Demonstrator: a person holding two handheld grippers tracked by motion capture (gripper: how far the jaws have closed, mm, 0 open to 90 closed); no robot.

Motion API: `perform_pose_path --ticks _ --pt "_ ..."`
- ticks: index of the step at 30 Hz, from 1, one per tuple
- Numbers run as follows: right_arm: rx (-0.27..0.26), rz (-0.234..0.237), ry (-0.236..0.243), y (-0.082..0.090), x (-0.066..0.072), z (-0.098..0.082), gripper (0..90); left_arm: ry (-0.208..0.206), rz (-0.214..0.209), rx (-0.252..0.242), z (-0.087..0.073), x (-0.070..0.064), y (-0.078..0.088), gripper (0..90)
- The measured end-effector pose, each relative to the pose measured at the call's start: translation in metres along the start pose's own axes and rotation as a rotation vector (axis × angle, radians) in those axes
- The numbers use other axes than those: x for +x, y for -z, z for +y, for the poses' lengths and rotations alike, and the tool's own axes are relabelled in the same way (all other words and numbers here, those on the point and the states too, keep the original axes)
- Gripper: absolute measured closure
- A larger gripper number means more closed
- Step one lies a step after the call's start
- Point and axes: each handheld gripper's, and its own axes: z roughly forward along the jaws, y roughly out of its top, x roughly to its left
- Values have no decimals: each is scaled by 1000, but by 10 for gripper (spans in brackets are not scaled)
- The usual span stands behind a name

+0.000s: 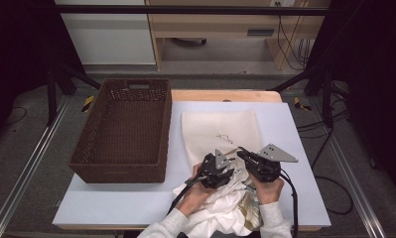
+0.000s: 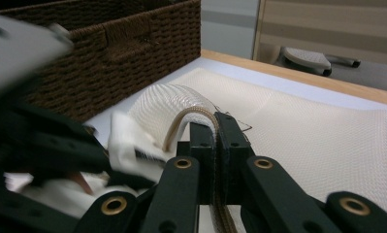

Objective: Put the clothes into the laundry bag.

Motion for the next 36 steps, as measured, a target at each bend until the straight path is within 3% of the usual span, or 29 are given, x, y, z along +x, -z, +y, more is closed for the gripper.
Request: perform_pose_path --ticks 2,3,5,8,10,13,15,16,19,23,26,29,32,35,36 --pt "10 -8 4 0 -1 -1 873 19 -6 -24 0 1 14 383" --pt "12 -7 7 0 -1 -2 873 10 11 -36 1 2 21 347" --pt "16 -16 13 0 0 -2 873 -6 55 -63 2 4 35 302" --pt "23 -15 17 -1 1 -3 873 -6 88 -97 6 12 46 277" --pt "24 -12 11 -2 1 -3 873 -10 103 -92 12 20 41 270" --pt "25 -11 9 -2 1 -3 873 8 67 -42 17 32 22 271" --pt "26 -12 12 -2 1 -3 873 50 24 -27 16 37 10 375" --pt "30 -13 10 -3 1 -3 873 63 -12 -37 15 37 9 493" --pt "36 -18 3 -5 -1 -6 873 53 -60 -70 11 28 15 787" --pt "22 -14 -11 -6 -1 -7 874 -6 -102 -110 5 0 31 811" --pt "8 -2 -11 -8 0 -6 874 -94 -8 -74 6 -19 20 807" --pt "-16 2 -6 -2 0 -4 874 -116 72 -14 9 -17 -6 807" --pt "-18 4 0 2 0 -1 874 -87 110 30 11 -8 -24 807" --pt "-4 -5 17 2 1 -3 874 -63 106 17 12 -6 -20 761" --pt "4 -11 14 2 1 -3 873 -57 96 2 11 -7 -15 680"
